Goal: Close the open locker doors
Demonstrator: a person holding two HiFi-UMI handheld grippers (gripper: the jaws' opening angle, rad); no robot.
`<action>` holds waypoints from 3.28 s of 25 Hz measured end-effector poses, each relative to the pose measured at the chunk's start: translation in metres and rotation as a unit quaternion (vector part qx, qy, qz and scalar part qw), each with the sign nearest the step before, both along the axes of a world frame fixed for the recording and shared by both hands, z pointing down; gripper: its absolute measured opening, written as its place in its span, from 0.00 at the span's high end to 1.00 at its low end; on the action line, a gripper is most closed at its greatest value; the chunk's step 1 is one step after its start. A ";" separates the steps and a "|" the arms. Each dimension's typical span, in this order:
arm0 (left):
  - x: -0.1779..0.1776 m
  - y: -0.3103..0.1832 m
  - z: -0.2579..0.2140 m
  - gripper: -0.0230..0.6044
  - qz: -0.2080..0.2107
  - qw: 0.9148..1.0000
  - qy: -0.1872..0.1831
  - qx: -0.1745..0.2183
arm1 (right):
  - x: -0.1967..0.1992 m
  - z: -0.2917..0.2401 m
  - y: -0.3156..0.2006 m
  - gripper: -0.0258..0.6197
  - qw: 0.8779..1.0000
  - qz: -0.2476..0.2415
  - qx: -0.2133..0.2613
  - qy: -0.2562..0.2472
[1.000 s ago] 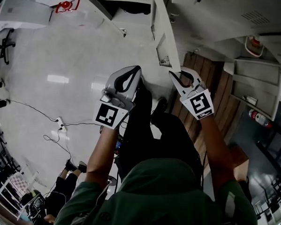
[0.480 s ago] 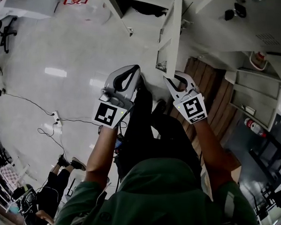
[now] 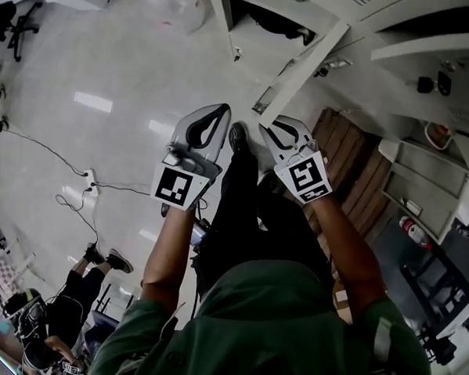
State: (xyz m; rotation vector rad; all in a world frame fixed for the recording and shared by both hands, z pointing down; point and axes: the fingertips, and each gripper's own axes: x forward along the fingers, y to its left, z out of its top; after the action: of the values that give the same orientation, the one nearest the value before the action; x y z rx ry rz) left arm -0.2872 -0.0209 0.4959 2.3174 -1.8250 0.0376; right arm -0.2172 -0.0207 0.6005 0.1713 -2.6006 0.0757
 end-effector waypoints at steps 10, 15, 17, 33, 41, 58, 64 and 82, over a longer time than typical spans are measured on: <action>-0.065 -0.019 0.002 0.96 -0.029 1.000 -0.011 -0.008 | -0.068 0.000 -0.043 0.89 1.000 0.011 -0.017 0.004; -0.092 -0.032 -0.001 0.96 -0.037 0.999 -0.008 0.000 | -0.091 -0.002 -0.076 0.89 0.998 0.049 -0.033 -0.001; -0.101 -0.038 -0.002 0.96 -0.037 0.999 -0.007 0.002 | -0.099 -0.004 -0.091 0.89 0.997 0.063 -0.033 -0.002; -0.138 -0.071 -0.008 0.96 -0.030 1.000 0.001 0.006 | -0.121 0.003 -0.190 0.89 0.983 0.183 -0.035 0.002; -0.133 -0.088 -0.022 0.96 -0.015 1.000 -0.007 0.006 | -0.106 0.003 -0.230 0.92 0.962 0.268 -0.047 -0.011; -0.101 -0.089 -0.106 0.96 0.019 0.998 -0.023 0.052 | -0.095 -0.062 -0.187 0.92 0.963 0.261 -0.052 -0.031; -0.063 -0.078 -0.159 0.96 0.047 0.996 -0.027 0.077 | -0.064 -0.142 -0.155 0.92 0.963 0.252 -0.024 -0.090; 0.130 -0.048 -0.265 0.96 0.196 0.972 -0.043 0.126 | 0.142 -0.325 -0.087 0.92 0.936 0.269 0.104 -0.200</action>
State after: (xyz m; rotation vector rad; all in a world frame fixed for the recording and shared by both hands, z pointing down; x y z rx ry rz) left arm -0.1575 -0.0688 0.2305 2.8644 -1.4482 -0.0426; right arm -0.0753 -0.1081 0.2751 1.0407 -2.8787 0.0296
